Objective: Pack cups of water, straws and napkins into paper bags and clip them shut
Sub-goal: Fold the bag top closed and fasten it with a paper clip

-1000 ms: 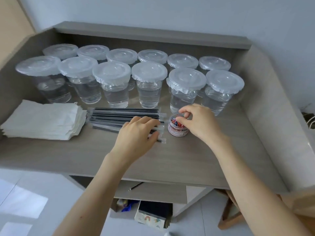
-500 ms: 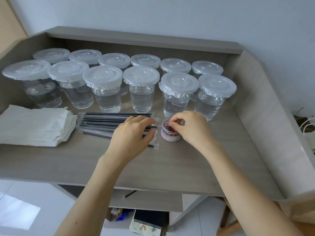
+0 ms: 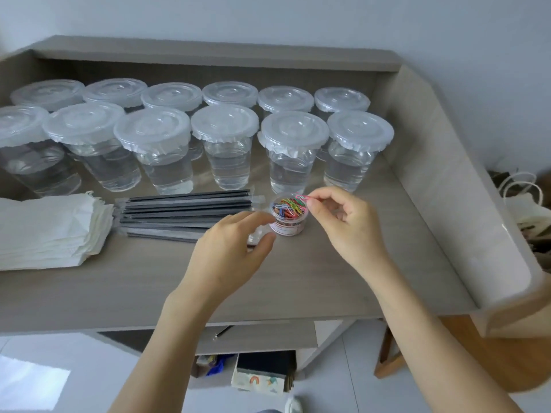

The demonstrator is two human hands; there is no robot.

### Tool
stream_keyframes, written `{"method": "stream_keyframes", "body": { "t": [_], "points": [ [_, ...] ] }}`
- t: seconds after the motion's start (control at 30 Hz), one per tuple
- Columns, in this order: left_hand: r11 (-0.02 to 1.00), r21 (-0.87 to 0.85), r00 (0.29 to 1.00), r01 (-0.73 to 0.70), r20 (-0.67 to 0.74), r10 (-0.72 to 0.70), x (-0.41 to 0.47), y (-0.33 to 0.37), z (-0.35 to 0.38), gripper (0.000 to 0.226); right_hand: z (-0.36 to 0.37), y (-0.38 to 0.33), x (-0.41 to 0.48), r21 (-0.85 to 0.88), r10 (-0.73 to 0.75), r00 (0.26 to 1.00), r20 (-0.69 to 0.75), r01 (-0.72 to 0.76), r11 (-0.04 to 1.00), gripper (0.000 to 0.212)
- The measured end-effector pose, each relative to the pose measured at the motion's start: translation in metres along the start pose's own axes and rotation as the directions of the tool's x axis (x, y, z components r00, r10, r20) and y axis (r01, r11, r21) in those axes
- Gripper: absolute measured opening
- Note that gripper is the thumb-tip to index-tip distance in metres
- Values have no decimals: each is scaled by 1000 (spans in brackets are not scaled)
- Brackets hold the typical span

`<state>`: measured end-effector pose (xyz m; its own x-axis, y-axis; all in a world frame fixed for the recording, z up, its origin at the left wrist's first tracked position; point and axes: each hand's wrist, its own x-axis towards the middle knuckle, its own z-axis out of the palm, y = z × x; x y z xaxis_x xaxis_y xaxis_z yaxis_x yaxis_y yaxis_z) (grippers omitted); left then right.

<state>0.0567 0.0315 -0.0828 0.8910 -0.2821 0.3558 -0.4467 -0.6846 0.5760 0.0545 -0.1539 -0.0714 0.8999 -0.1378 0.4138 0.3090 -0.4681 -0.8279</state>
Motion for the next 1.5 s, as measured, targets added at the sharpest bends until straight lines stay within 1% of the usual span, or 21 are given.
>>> {"method": "stream_keyframes", "body": {
  "t": [0.1, 0.17, 0.27, 0.4, 0.5, 0.57, 0.67, 0.73, 0.8, 0.87, 1.0, 1.07, 1.17, 1.23, 1.3, 1.37, 1.43, 1.5],
  "points": [
    [999, -7, 997, -45, 56, 45, -5, 11, 4, 42, -10, 1, -23, 14, 93, 994, -51, -92, 996, 25],
    [996, 9, 992, -91, 87, 90, -11, 21, 8, 41, -19, 3, -39, -2, 141, 987, -71, -141, 990, 23],
    [992, 22, 986, -128, 107, 125, -26, 42, 14, 42, -38, 7, -67, 24, 165, 982, -92, -164, 986, 16],
    [983, 4, 974, -181, 142, 179, -50, 77, 31, 38, -80, 13, -106, 26, 115, 986, -123, -112, 993, 12],
    [976, -38, 965, -214, 150, 217, -66, 111, 50, 35, -119, 25, -139, -34, 57, 993, -102, -61, 998, 8],
    [972, -58, 963, -227, 136, 233, -78, 141, 72, 36, -152, 38, -162, -80, 25, 996, -89, -32, 996, 7],
    [967, -126, 957, -220, 167, 239, -100, 199, 120, 37, -212, 58, -196, -58, 36, 995, -95, -41, 997, 10],
    [959, -220, 951, -182, 209, 228, -109, 236, 152, 30, -250, 69, -216, -62, 63, 991, -117, -71, 996, 20],
    [942, -306, 948, -139, 234, 216, -113, 268, 183, 18, -281, 81, -234, -53, 135, 981, -142, -144, 988, 22],
    [928, -349, 939, -129, 259, 228, -114, 298, 209, 13, -309, 92, -248, -42, 198, 964, -175, -208, 977, 17],
    [892, -401, 909, -209, 257, 329, -105, 343, 259, 12, -357, 116, -261, -50, 245, 941, -235, -263, 963, 16],
    [876, -422, 898, -232, 252, 360, -92, 359, 285, 10, -377, 131, -258, -37, 277, 915, -293, -301, 953, 11],
    [861, -448, 890, -240, 253, 380, -63, 378, 325, 7, -405, 164, -243, -37, 322, 886, -335, -354, 935, 4],
    [860, -443, 881, -252, 263, 394, -39, 390, 351, 5, -425, 184, -226, -79, 286, 885, -368, -336, 939, 5],
    [870, -431, 871, -242, 299, 390, -10, 401, 373, 5, -443, 202, -205, -177, 205, 895, -397, -293, 940, 15],
    [893, -417, 875, -168, 354, 330, 15, 413, 391, 6, -459, 218, -186, -295, 118, 912, -393, -247, 923, 22],
    [896, -431, 870, -106, 396, 293, 38, 424, 405, 7, -474, 234, -168, -374, 39, 919, -392, -198, 906, 19],
    [893, -437, 854, -104, 421, 305, 58, 433, 417, 9, -487, 251, -150, -421, -20, 926, -377, -152, 895, 16]
  ]
}}
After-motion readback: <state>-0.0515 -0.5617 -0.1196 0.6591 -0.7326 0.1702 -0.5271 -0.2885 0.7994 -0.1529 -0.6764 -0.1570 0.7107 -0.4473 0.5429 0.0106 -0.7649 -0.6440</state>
